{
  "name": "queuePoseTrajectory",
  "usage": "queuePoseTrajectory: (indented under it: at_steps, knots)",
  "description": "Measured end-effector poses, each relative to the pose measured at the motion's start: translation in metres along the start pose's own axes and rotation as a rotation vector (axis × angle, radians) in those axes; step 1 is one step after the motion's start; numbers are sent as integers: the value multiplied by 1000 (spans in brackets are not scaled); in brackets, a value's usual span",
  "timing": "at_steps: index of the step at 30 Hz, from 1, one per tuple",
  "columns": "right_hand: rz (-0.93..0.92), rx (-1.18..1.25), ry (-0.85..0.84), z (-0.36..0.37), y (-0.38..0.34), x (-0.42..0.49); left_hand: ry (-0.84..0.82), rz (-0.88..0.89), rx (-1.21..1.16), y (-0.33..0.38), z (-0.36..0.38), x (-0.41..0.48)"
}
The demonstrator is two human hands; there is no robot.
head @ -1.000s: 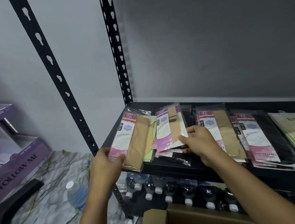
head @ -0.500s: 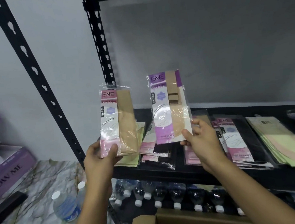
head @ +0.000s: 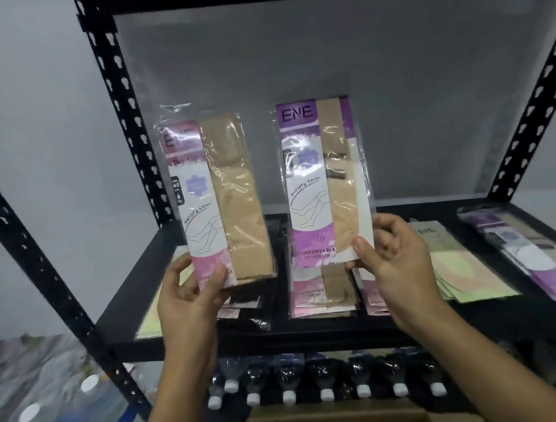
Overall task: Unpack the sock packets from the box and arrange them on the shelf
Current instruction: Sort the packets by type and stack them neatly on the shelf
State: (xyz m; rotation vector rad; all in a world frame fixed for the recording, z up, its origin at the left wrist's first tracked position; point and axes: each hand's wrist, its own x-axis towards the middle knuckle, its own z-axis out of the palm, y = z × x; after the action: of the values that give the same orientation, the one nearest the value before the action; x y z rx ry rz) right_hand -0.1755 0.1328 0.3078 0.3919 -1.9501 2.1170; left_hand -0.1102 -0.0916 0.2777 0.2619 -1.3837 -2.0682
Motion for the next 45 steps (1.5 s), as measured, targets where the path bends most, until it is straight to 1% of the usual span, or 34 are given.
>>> queuePoseTrajectory:
  at_steps: [6,11,18,34,40,45]
  knots:
    - [-15,-41,69,-40,5,0,-132,-47,-45,-20,44,-12]
    - [-15,-60,119,-72,6,1,-201,-89,-51,-36,70,-21]
    - [-6,-79,191,-112,10,4,-248,-116,-3,-51,99,-30]
    - [44,-103,239,-157,15,7,-295,-161,74,-65,124,-42]
    - [105,-123,369,-210,8,26,-312,-162,113,-70,130,-44]
    - [179,-161,433,-253,13,35,-349,-195,111,-81,145,-57]
